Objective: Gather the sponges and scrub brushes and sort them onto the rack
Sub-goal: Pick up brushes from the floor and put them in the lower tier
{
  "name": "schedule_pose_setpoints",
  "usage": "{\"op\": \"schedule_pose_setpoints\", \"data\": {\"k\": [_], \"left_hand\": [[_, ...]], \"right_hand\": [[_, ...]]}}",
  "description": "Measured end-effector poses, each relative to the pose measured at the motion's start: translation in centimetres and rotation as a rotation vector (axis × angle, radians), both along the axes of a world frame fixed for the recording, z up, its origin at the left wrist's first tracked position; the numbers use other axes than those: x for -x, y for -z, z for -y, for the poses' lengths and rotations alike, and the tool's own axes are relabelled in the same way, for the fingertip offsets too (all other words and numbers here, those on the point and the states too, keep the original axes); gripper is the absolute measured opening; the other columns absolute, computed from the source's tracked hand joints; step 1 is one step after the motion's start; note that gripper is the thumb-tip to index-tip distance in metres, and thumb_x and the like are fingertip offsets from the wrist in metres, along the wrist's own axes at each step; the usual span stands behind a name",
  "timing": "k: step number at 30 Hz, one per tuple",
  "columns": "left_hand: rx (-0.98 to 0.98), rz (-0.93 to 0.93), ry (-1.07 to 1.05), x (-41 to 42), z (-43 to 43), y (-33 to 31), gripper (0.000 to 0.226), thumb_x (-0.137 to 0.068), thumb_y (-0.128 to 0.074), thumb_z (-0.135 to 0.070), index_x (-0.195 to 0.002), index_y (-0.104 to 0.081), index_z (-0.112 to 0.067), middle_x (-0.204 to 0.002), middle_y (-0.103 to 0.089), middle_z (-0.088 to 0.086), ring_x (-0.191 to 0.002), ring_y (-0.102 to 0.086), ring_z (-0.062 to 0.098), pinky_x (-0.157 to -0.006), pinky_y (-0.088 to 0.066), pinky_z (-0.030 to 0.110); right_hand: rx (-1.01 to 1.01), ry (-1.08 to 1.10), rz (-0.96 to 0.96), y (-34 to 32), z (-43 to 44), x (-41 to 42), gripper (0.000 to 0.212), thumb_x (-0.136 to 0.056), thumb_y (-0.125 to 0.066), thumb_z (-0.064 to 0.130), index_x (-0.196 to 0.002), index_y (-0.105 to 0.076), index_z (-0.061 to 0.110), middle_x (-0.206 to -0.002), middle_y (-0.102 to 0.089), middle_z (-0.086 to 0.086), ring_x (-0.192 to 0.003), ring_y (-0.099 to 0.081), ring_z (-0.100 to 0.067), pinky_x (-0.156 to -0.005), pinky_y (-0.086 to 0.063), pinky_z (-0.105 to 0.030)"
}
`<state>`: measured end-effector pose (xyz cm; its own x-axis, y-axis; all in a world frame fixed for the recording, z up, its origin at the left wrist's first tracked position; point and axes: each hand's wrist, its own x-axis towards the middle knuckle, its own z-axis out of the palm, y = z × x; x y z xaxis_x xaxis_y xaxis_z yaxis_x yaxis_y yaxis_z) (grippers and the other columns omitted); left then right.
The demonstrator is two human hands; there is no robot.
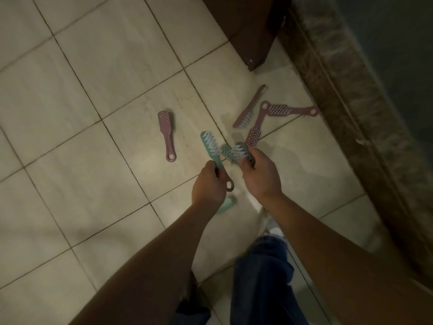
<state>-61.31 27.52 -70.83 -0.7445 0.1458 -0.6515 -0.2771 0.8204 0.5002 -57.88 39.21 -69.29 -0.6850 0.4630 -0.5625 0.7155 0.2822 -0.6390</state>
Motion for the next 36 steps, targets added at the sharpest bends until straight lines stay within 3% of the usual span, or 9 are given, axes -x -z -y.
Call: {"op": "schedule_pose_setpoints", "data": {"k": [3,6,10,12,14,20,25,30,36], "left_hand": [[-0.166,0.079,-0.084,-0.6,0.2,-5.8,0.009,-0.099,-0.044,-0.019,-0.092,-0.048,-0.015,-0.092,-0.064,0.007,-0.08,-0.065,0.028,-0.073,-0.056,0.05],[-0.266,0.13,-0.105,-0.9,0.4,-12.3,0.01,-0.099,-0.043,-0.013,-0.091,-0.044,-0.018,-0.085,-0.06,0.004,-0.074,-0.069,0.027,-0.069,-0.059,0.05],[-0.311,0.176,-0.116,-0.9,0.1,-21.5,0.017,-0.097,-0.04,-0.01,-0.084,-0.042,-0.021,-0.084,-0.061,0.008,-0.06,-0.07,0.021,-0.058,-0.059,0.041],[-0.304,0.132,-0.089,-0.8,-0.1,-26.0,0.016,-0.094,-0.038,-0.011,-0.083,-0.043,-0.022,-0.079,-0.065,0.005,-0.052,-0.066,0.017,-0.044,-0.049,0.03],[-0.313,0.052,-0.027,-0.8,-0.3,-30.4,0.013,-0.095,-0.036,-0.014,-0.088,-0.045,-0.021,-0.071,-0.067,0.002,-0.047,-0.06,0.016,-0.043,-0.04,0.024],[-0.392,-0.064,0.153,-2.2,0.3,-42.9,0.012,-0.095,-0.036,-0.018,-0.091,-0.047,-0.016,-0.058,-0.058,0.001,-0.05,-0.055,0.02,-0.06,-0.049,0.038],[-0.409,-0.171,0.282,-5.0,1.3,-51.3,0.018,-0.095,-0.039,-0.026,-0.092,-0.053,-0.015,-0.063,-0.057,-0.001,-0.056,-0.054,0.015,-0.057,-0.039,0.012],[-0.544,-0.185,0.437,-8.5,1.3,-59.0,0.032,-0.099,-0.041,-0.042,-0.089,-0.055,-0.015,-0.065,-0.061,0.005,-0.061,-0.059,0.023,-0.06,-0.047,0.035],[-0.686,-0.134,0.636,-13.4,-1.1,-66.6,0.023,-0.1,-0.044,-0.037,-0.091,-0.054,-0.018,-0.052,-0.054,0.0,-0.039,-0.046,0.012,-0.044,-0.037,0.027]], "right_hand": [[0.056,0.087,0.005,-5.1,0.3,-0.6,0.024,-0.099,-0.045,0.022,-0.116,-0.059,0.012,-0.108,-0.069,-0.008,-0.098,-0.063,-0.028,-0.084,-0.052,-0.042],[0.077,0.186,-0.021,-11.0,0.4,-0.9,0.022,-0.099,-0.044,0.021,-0.111,-0.057,0.009,-0.103,-0.069,-0.009,-0.097,-0.062,-0.027,-0.081,-0.049,-0.037],[0.095,0.263,-0.074,-19.7,0.1,-1.7,0.019,-0.099,-0.045,0.021,-0.108,-0.057,0.009,-0.1,-0.069,-0.009,-0.094,-0.062,-0.026,-0.078,-0.047,-0.033],[0.086,0.289,-0.097,-23.8,0.1,-2.5,0.014,-0.099,-0.045,0.021,-0.103,-0.056,0.013,-0.099,-0.068,-0.01,-0.092,-0.062,-0.025,-0.074,-0.044,-0.03],[0.083,0.326,-0.126,-28.2,0.1,-3.2,0.01,-0.099,-0.045,0.021,-0.099,-0.054,0.018,-0.097,-0.068,-0.01,-0.088,-0.062,-0.023,-0.073,-0.044,-0.03],[0.11,0.512,-0.215,-41.1,2.0,-6.3,0.017,-0.099,-0.043,0.022,-0.103,-0.056,0.012,-0.086,-0.064,-0.008,-0.071,-0.057,-0.018,-0.066,-0.048,-0.037],[0.156,0.712,-0.298,-50.7,3.6,-10.2,0.019,-0.101,-0.041,0.028,-0.112,-0.054,0.02,-0.076,-0.062,-0.004,-0.043,-0.052,-0.004,-0.039,-0.038,-0.021],[0.198,0.901,-0.42,-58.9,5.0,-14.8,0.022,-0.102,-0.039,0.029,-0.115,-0.052,0.016,-0.066,-0.058,-0.006,-0.042,-0.047,-0.015,-0.037,-0.039,-0.026],[0.155,1.066,-0.583,-67.0,4.2,-21.1,0.02,-0.103,-0.039,0.024,-0.103,-0.054,0.01,-0.059,-0.052,-0.006,-0.038,-0.044,-0.015,-0.034,-0.035,-0.023]]}}
